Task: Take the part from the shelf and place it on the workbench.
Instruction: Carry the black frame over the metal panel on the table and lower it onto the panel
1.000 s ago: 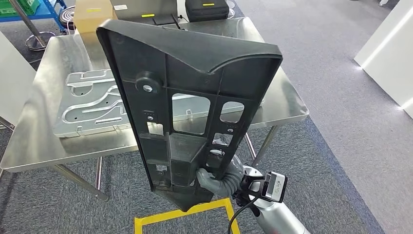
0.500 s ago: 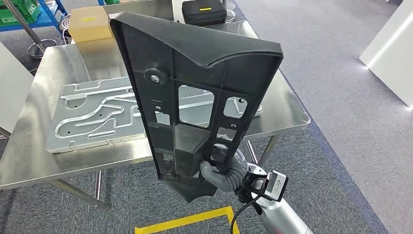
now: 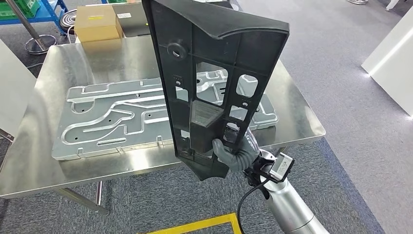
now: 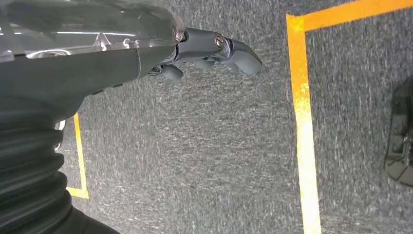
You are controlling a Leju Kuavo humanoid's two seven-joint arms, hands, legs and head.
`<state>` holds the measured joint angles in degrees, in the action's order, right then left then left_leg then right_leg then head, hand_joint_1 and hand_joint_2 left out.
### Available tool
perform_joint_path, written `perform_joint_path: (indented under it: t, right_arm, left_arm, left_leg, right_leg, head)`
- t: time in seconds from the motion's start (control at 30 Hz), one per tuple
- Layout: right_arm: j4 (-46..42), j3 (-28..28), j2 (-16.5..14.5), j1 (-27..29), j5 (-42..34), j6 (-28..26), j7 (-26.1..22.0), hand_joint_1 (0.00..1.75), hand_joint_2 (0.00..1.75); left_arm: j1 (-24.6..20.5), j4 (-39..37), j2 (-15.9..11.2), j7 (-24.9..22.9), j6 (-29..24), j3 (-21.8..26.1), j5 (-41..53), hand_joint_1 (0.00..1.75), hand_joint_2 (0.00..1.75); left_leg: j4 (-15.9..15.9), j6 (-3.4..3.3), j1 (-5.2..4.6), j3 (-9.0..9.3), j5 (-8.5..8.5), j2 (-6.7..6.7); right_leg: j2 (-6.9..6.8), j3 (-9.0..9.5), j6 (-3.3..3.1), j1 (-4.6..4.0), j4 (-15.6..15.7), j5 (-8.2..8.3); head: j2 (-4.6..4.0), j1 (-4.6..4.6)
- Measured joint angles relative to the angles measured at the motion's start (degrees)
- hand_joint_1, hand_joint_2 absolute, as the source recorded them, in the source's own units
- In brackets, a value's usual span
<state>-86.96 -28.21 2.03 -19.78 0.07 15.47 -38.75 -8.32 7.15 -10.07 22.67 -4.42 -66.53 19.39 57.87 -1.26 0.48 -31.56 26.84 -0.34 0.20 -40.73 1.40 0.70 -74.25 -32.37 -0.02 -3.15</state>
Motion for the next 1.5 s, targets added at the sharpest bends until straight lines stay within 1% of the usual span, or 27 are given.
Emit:
perform_joint_path:
  t: [0.07, 0.1, 0.13, 0.2, 0.3, 0.33, 0.4, 0.43, 0.47, 0.5, 0.53, 0.6, 0.63, 0.7, 0.8, 0.87, 0.93, 0.97, 1.0, 1.03, 1.1, 1.13, 1.17, 1.3, 1.37, 1.43, 1.5]
  right_arm:
    - [0.1, 0.2, 0.1, 0.0, 0.0, 0.0, 0.0, 1.75, 1.75]
    - [0.2, 0.3, 0.1, -0.1, 0.0, 0.0, 0.0, 1.75, 1.75]
    - [0.2, 0.3, 0.1, -0.1, 0.0, 0.0, 0.0, 1.75, 1.75]
    - [0.3, 0.5, 0.2, -0.2, 0.0, 0.0, 0.0, 1.75, 1.75]
    - [0.3, 0.6, 0.2, -0.4, 0.2, -0.4, 0.2, 1.75, 1.75]
    - [0.4, 0.7, 0.2, -0.6, 0.4, -0.8, 0.5, 1.75, 1.75]
    - [1.3, 1.4, 0.2, -1.6, 1.4, -2.4, 1.6, 1.75, 1.75]
    - [2.4, 2.0, 0.2, -2.5, 2.3, -3.6, 2.3, 1.75, 1.75]
    - [4.0, 2.9, 0.3, -3.7, 3.6, -5.1, 3.1, 1.75, 1.75]
    - [6.1, 3.9, 0.4, -5.3, 5.4, -7.2, 3.9, 1.75, 1.75]
    - [8.4, 4.9, 0.6, -7.3, 8.0, -10.0, 4.8, 1.75, 1.75]
    - [14.3, 6.5, 1.4, -12.3, 17.2, -18.9, 7.7, 1.75, 1.75]
    - [17.7, 6.9, 1.9, -15.2, 23.0, -23.9, 9.7, 1.75, 1.75]
    - [24.6, 7.1, 2.9, -21.0, 35.1, -31.8, 14.5, 1.75, 1.75]
    - [35.2, 4.2, 3.2, -29.6, 56.9, -36.1, 26.1, 1.75, 1.75]
    - [41.8, 0.6, 2.9, -34.3, 69.3, -36.6, 32.8, 1.75, 1.75]
    - [46.3, -2.0, 2.2, -36.7, 74.5, -36.9, 35.4, 1.75, 1.75]
    - [48.3, -3.1, 1.8, -37.5, 75.8, -37.1, 36.2, 1.75, 1.75]
    - [50.0, -4.2, 1.4, -38.2, 76.7, -37.1, 36.8, 1.75, 1.75]
    - [51.5, -5.2, 1.1, -39.0, 77.8, -37.1, 37.5, 1.75, 1.75]
    - [53.9, -7.0, 0.6, -40.8, 79.7, -36.9, 38.4, 1.75, 1.75]
    - [54.9, -7.6, 0.3, -41.9, 80.3, -36.7, 38.9, 1.75, 1.75]
    - [55.9, -8.2, -0.2, -43.0, 81.0, -36.2, 39.3, 1.75, 1.75]
    - [59.0, -10.1, -1.8, -46.0, 84.5, -33.0, 40.3, 1.75, 1.75]
    - [59.9, -10.8, -2.6, -46.4, 85.4, -32.5, 39.5, 1.75, 1.75]
    - [61.1, -11.6, -3.6, -46.4, 86.1, -32.6, 37.8, 1.75, 1.75]
    - [62.1, -12.4, -4.6, -45.5, 86.2, -33.2, 35.4, 1.75, 1.75]
  left_arm:
    - [0.0, 0.0, 0.0, 0.0, 0.0, 0.0, 0.0, 0.0, 1.75]
    - [-0.1, 0.0, 0.1, 0.0, 0.0, 0.0, 0.0, 0.0, 1.75]
    - [-0.1, 0.0, 0.1, 0.0, 0.0, 0.0, 0.0, 0.0, 1.75]
    - [-0.1, 0.0, 0.2, 0.0, 0.0, 0.0, 0.0, 0.0, 1.75]
    - [-0.3, 0.0, 0.2, 0.1, 0.0, 0.0, 0.0, 0.0, 1.75]
    - [-0.3, 0.0, 0.2, 0.1, 0.0, 0.0, 0.0, 0.0, 1.75]
    - [-0.2, 0.0, 0.1, 0.1, 0.1, 0.2, 0.0, 0.0, 1.75]
    - [0.0, 0.0, 0.1, 0.1, 0.1, 0.3, 0.0, 0.0, 1.75]
    - [0.2, 0.0, 0.1, 0.2, 0.1, 0.6, 0.0, 0.0, 1.75]
    - [0.3, 0.0, 0.0, 0.2, 0.2, 0.8, 0.0, 0.0, 1.75]
    - [0.4, 0.0, 0.0, 0.3, 0.2, 1.0, 0.0, 0.0, 1.75]
    - [0.5, 0.0, -0.1, 0.3, 0.2, 1.4, 0.0, 0.0, 1.75]
    - [0.5, 0.0, -0.1, 0.4, 0.2, 1.5, 0.0, 0.0, 1.75]
    - [0.5, 0.0, -0.1, 0.5, 0.3, 1.5, 0.0, 0.0, 1.75]
    - [0.3, 0.0, -0.1, 0.6, 0.4, 1.5, 0.3, 0.0, 1.75]
    - [-0.2, 0.0, -0.1, 0.6, 0.3, 1.5, 0.5, 0.0, 1.75]
    - [-0.4, 0.0, -0.1, 0.6, 0.2, 1.5, 0.5, 0.0, 1.75]
    - [-0.4, 0.0, 0.0, 0.6, 0.2, 1.5, 0.5, 0.0, 1.75]
    - [-0.4, 0.0, 0.0, 0.7, 0.2, 1.5, 0.5, 0.0, 1.75]
    - [-0.4, 0.0, 0.0, 0.7, 0.2, 1.5, 0.5, 0.0, 1.75]
    - [-0.3, 0.0, 0.2, 0.9, 0.2, 1.4, 0.5, 0.0, 1.75]
    - [-0.2, 0.0, 0.2, 0.9, 0.1, 1.4, 0.5, 0.0, 1.75]
    - [-0.1, 0.0, 0.3, 1.1, 0.2, 1.4, 0.5, 0.0, 1.75]
    - [0.4, 0.0, 0.3, 1.8, 0.5, 1.4, 0.6, 0.0, 1.75]
    - [0.5, 0.0, 0.3, 2.0, 0.6, 1.4, 0.5, 0.0, 1.75]
    - [0.5, 0.0, 0.3, 2.1, 0.7, 1.4, 0.5, 0.0, 1.75]
    - [0.5, 0.0, 0.4, 2.1, 0.9, 1.4, 0.5, 0.0, 1.75]
  left_leg:
    - [-0.1, 0.1, -0.23, 1.37, 0.98, -0.14]
    - [-0.1, 0.29, -0.39, 1.93, 1.46, -0.2]
    - [-0.1, 0.53, -0.48, 2.27, 1.85, -0.2]
    - [-0.4, 1.11, -0.5, 2.57, 2.29, -0.13]
    - [0.7, 1.92, -0.47, 2.58, 3.45, 0.06]
    - [3.1, 2.18, -0.44, 1.56, 4.52, 0.07]
    - [10.9, 2.62, -0.16, -2.87, 7.29, 0.05]
    - [14.4, 2.85, 0.0, -5.38, 8.04, 0.06]
    - [16.2, 3.05, 0.18, -7.22, 7.64, 0.06]
    - [15.7, 3.19, 0.36, -7.98, 5.96, 0.07]
    - [13.0, 3.28, 0.53, -7.61, 3.24, 0.1]
    - [5.1, 3.21, 0.61, -5.34, -1.94, 0.26]
    - [2.5, 2.93, 0.53, -4.51, -3.21, 0.3]
    - [1.0, 2.24, 0.24, -4.16, -3.29, 0.24]
    - [0.5, 1.15, 0.31, -4.07, -3.26, 0.17]
    - [0.2, 0.63, 0.46, -3.8, -3.28, 0.19]
    - [0.2, 0.39, 0.47, -3.65, -3.1, 0.14]
    - [0.2, 0.36, 0.47, -3.5, -2.95, 0.08]
    - [0.3, 0.4, 0.47, -3.31, -2.76, 0.0]
    - [0.4, 0.5, 0.48, -3.09, -2.52, -0.13]
    - [0.7, 0.94, 0.4, -2.75, -1.97, -0.39]
    - [0.9, 1.23, 0.31, -2.76, -1.74, -0.48]
    - [0.9, 1.56, 0.23, -2.84, -1.65, -0.51]
    - [1.1, 2.86, 0.25, -3.03, -1.2, -0.29]
    - [5.4, 3.31, 0.35, -4.85, 1.09, -0.08]
    - [13.1, 3.55, 0.36, -8.72, 4.14, -0.02]
    - [16.7, 3.53, 0.36, -11.02, 4.36, -0.02]
  right_leg:
    - [0.01, 2.1, -0.92, -0.34, 7.4, 5.84]
    - [-0.01, 3.42, -1.42, -0.58, 11.0, 7.84]
    - [-0.05, 4.45, -1.82, -0.79, 13.5, 8.66]
    - [-0.01, 5.16, -2.26, -1.03, 15.1, 8.07]
    - [0.11, 6.49, -2.84, -0.52, 16.5, 7.57]
    - [0.06, 7.11, -3.05, -0.32, 16.9, 7.41]
    - [-0.02, 7.93, -3.37, -0.34, 17.1, 6.91]
    - [0.02, 8.24, -3.38, -0.34, 17.1, 6.63]
    - [0.08, 8.57, -3.33, -0.33, 17.1, 6.34]
    - [0.15, 8.93, -3.23, -0.3, 17.0, 6.03]
    - [0.21, 9.34, -3.07, -0.25, 16.9, 5.66]
    - [0.27, 9.87, -2.51, -0.27, 16.5, 4.84]
    - [0.31, 9.85, -2.17, -0.34, 16.2, 4.55]
    - [0.33, 9.57, -1.54, -0.48, 16.0, 4.3]
    - [0.2, 9.0, -0.64, -0.19, 14.9, 3.4]
    - [0.06, 6.32, -0.14, 0.0, 9.5, 0.8]
    - [0.04, 1.96, 0.17, 0.09, 1.8, -1.81]
    - [0.03, 0.33, 0.26, 0.16, -0.5, -1.88]
    - [0.02, -0.33, 0.29, 0.23, -0.7, -0.73]
    - [0.0, 0.07, 0.27, 0.31, 1.5, 1.52]
    - [0.0, 2.52, 0.11, 0.37, 8.9, 6.45]
    - [0.02, 3.62, -0.1, 0.31, 12.0, 7.64]
    - [0.06, 4.17, -0.37, 0.19, 13.7, 7.98]
    - [0.19, 4.76, -1.85, 0.07, 15.1, 7.65]
    - [0.16, 5.28, -2.61, 0.09, 15.6, 7.73]
    - [0.2, 5.52, -3.06, -0.14, 15.7, 7.58]
    - [0.29, 5.78, -3.25, -0.41, 15.7, 7.38]
  head:
    - [0.0, 0.0]
    - [0.0, 0.0]
    - [0.0, 0.0]
    - [0.0, 0.0]
    - [0.0, -0.01]
    - [0.0, -0.02]
    - [0.0, -0.02]
    - [0.0, -0.02]
    - [0.0, -0.02]
    - [0.0, -0.02]
    - [0.0, -0.02]
    - [0.0, -0.01]
    - [0.0, -0.02]
    - [0.0, -0.01]
    - [0.0, -0.01]
    - [0.0, 0.0]
    - [0.0, 0.0]
    - [0.0, 0.0]
    - [0.0, 0.0]
    - [0.0, 0.0]
    - [0.0, 0.0]
    - [0.0, -0.01]
    - [0.0, -0.01]
    - [0.0, -0.01]
    - [0.0, -0.01]
    - [0.0, -0.02]
    - [0.0, -0.02]
